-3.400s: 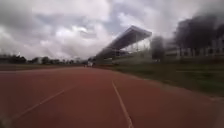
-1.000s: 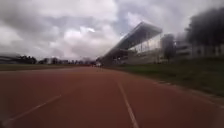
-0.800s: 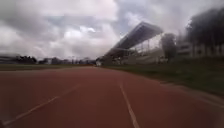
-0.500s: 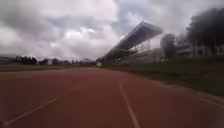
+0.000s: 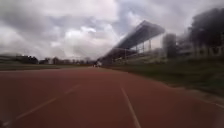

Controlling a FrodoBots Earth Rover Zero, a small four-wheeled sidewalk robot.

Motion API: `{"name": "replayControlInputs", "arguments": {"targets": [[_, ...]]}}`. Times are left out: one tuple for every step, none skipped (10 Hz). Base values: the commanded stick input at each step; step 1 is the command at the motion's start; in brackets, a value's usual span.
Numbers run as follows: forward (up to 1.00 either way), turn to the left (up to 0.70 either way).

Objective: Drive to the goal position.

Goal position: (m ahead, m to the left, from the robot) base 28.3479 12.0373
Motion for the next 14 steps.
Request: {"name": "replayControlInputs", "arguments": {"targets": [[0.70,0.01],[0.70,0.01],[0.70,0.01],[0.70,0.01],[0.70,0.01],[0.70,0.01],[0.70,0.01],[0.70,0.01],[0.70,0.01],[0.70,0.01],[0.70,0.01],[0.70,0.01],[0.70,0.01],[0.70,0.01]]}}
